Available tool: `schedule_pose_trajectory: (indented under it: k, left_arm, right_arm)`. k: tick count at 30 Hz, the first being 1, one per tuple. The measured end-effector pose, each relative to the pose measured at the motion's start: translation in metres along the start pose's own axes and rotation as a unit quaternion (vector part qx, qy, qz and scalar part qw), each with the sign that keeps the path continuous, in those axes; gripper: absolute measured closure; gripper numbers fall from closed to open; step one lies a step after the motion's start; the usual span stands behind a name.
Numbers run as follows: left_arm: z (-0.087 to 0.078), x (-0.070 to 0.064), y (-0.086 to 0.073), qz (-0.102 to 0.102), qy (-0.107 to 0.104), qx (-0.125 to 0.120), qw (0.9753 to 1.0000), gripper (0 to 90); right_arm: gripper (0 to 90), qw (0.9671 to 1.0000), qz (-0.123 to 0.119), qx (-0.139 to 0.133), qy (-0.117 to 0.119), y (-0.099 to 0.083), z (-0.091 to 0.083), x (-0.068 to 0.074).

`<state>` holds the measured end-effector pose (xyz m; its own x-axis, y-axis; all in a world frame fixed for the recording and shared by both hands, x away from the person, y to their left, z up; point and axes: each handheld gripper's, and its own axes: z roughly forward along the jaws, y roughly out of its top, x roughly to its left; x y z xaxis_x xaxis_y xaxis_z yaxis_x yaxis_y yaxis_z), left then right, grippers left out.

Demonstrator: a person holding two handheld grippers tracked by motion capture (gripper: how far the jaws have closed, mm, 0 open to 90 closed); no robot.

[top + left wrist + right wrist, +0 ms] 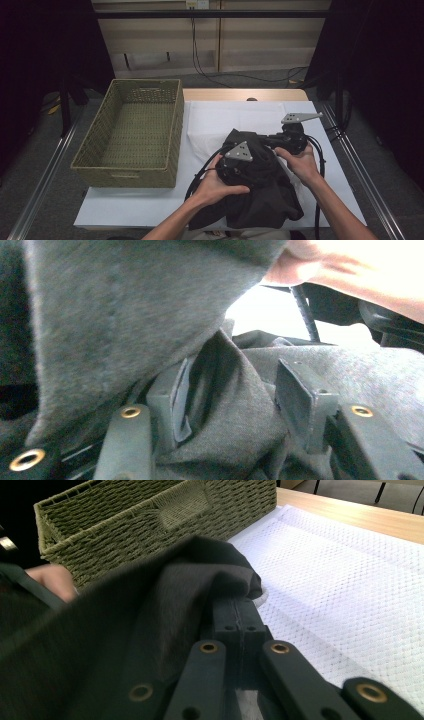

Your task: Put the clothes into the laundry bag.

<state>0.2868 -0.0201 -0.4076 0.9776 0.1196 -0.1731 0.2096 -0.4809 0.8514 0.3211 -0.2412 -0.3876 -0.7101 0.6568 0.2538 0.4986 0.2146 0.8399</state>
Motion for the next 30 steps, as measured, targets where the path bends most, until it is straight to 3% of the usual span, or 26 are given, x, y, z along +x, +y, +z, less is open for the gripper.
schedule_pose_trajectory:
  k: [6,11,16,19,24,26,27,29,30]
  left_arm:
    - [-0.026,-0.002,0.004,-0.007,0.020,-0.033,0.9992,28.1]
    - [-0.050,0.004,0.006,-0.008,0.037,-0.046,0.9982,24.7]
    - [-0.070,0.022,0.007,-0.020,0.084,-0.058,0.9946,21.6]
    - [-0.068,0.039,0.002,-0.045,0.106,-0.061,0.9915,16.9]
    - [-0.046,0.064,-0.010,-0.089,0.111,-0.040,0.9890,13.6]
    - [-0.040,0.068,-0.012,-0.090,0.113,-0.038,0.9888,17.3]
    - [-0.039,0.069,-0.012,-0.088,0.114,-0.042,0.9888,27.1]
    - [-0.038,0.068,-0.013,-0.084,0.095,-0.048,0.9908,50.5]
    - [-0.039,0.064,-0.011,-0.076,0.099,-0.048,0.9911,62.1]
  right_arm:
    - [90.0,1.0000,-0.001,0.001,0.000,-0.001,0.001,-0.001]
    - [90.0,1.0000,-0.002,0.002,-0.001,-0.002,0.001,-0.002]
    - [90.0,1.0000,-0.002,0.001,-0.001,-0.001,0.001,-0.001]
    - [90.0,1.0000,-0.001,0.001,-0.001,-0.001,0.001,-0.001]
    - [90.0,1.0000,-0.004,0.002,0.000,-0.001,0.001,-0.002]
    - [90.0,1.0000,-0.004,0.002,-0.001,-0.001,0.001,-0.002]
    - [90.0,1.0000,-0.006,0.002,-0.006,-0.001,0.001,-0.003]
    - [90.0,0.9999,-0.003,0.004,-0.009,-0.002,0.002,-0.004]
    - [90.0,1.0000,-0.001,0.002,-0.009,-0.002,0.002,-0.005]
